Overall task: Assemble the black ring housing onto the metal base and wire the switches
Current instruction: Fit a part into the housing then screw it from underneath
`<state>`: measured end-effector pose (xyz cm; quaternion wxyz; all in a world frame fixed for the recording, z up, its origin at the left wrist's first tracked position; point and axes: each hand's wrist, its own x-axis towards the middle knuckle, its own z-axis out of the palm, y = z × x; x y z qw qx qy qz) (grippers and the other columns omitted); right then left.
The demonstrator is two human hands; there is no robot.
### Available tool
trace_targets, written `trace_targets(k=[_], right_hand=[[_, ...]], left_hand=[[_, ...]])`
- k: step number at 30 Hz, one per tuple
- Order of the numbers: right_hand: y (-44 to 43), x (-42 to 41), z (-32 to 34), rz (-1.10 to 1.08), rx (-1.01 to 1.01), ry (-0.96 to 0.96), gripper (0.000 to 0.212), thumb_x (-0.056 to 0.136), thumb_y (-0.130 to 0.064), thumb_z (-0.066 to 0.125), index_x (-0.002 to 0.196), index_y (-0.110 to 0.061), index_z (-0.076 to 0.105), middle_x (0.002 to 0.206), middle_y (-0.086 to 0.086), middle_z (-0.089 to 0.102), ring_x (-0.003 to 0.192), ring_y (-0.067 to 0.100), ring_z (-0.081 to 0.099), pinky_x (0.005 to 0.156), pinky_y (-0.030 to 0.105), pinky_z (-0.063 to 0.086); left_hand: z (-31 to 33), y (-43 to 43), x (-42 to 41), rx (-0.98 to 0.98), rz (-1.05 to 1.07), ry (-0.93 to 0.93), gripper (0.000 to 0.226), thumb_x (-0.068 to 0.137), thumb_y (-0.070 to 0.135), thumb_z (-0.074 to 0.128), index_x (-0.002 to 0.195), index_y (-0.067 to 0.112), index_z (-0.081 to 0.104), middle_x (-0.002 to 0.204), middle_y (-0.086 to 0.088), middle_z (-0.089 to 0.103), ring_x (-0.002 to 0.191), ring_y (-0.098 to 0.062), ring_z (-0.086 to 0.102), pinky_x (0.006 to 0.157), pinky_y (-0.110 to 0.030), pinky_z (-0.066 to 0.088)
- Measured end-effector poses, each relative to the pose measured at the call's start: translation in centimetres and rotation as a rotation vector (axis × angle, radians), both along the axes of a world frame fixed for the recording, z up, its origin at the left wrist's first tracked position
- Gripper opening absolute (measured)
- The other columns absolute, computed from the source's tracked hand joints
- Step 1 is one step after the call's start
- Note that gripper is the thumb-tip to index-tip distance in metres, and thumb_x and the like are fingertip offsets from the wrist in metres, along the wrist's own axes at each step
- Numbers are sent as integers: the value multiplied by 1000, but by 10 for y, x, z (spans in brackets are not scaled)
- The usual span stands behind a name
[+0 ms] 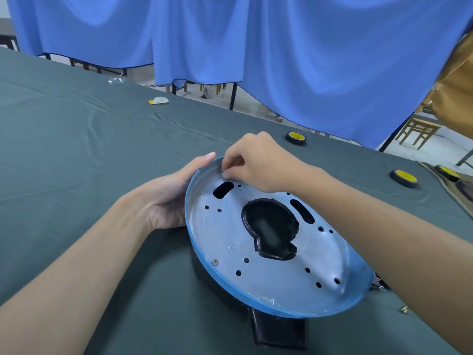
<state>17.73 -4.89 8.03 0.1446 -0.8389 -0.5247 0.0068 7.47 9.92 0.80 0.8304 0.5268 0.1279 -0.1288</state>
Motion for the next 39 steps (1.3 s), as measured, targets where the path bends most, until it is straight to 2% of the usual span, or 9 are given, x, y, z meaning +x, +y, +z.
trace_targets(k=[5, 10, 15, 20, 23, 29, 33, 36, 39], right_hand=[[-5, 2, 2, 4, -6, 31, 10, 83, -10, 69, 87, -17, 75, 66, -12, 66, 73, 6, 66, 80, 27, 53], [-3, 1, 2, 6, -4, -41, 10, 86, -13, 66, 87, -16, 75, 74, -6, 70, 70, 6, 59, 85, 33, 51], [2, -2, 7, 24, -41, -80, 15, 88, -8, 60, 89, -11, 75, 77, 2, 71, 66, 3, 53, 77, 35, 52], [4, -4, 14, 27, -97, -50, 14, 86, -7, 62, 88, -13, 75, 68, -7, 65, 70, 11, 59, 75, 33, 54], [5, -4, 15, 16, -109, -21, 14, 85, -7, 63, 87, -14, 75, 69, -5, 68, 73, 12, 61, 75, 32, 55], [7, -2, 12, -30, -141, -36, 10, 85, -13, 67, 77, -16, 72, 74, 6, 69, 76, 21, 65, 71, 34, 56], [9, -3, 6, -57, -132, -70, 26, 86, -24, 68, 61, -24, 59, 76, 9, 63, 76, 24, 60, 73, 39, 55], [7, -2, 7, -46, -118, -59, 17, 86, -26, 68, 72, -15, 69, 73, 7, 69, 73, 13, 55, 75, 38, 54], [3, 0, 11, -8, -92, -35, 6, 84, -18, 69, 85, -16, 74, 75, -1, 72, 78, 12, 60, 77, 35, 54]], left_hand=[[2, 0, -1, 15, 5, 25, 50, 79, 61, 64, 91, 16, 79, 101, -7, 75, 85, -24, 73, 66, -34, 59], [2, -1, -1, 21, -2, 25, 49, 79, 61, 64, 93, 17, 79, 103, -6, 75, 86, -23, 73, 68, -34, 59], [2, -1, 0, 17, 9, 34, 47, 78, 61, 66, 91, 17, 79, 102, -6, 75, 85, -22, 73, 66, -34, 59], [4, -2, 0, 14, -12, 21, 47, 78, 61, 64, 89, 18, 80, 100, -5, 76, 85, -21, 73, 66, -33, 59], [4, -3, 0, 14, -7, 28, 48, 77, 61, 65, 89, 17, 80, 100, -5, 76, 85, -21, 73, 66, -33, 59], [4, -3, -1, 19, 18, 42, 47, 76, 60, 67, 92, 18, 79, 106, -6, 75, 87, -22, 73, 67, -34, 59], [3, -2, 0, 12, 17, 48, 47, 76, 60, 68, 92, 17, 79, 106, -6, 75, 88, -23, 73, 68, -35, 59], [2, -1, 1, 15, 5, 39, 47, 76, 60, 68, 91, 17, 79, 104, -6, 75, 87, -22, 73, 67, -34, 59], [2, -1, 2, 25, -1, 26, 48, 75, 61, 67, 89, 18, 80, 103, -6, 75, 86, -22, 73, 67, -34, 59]])
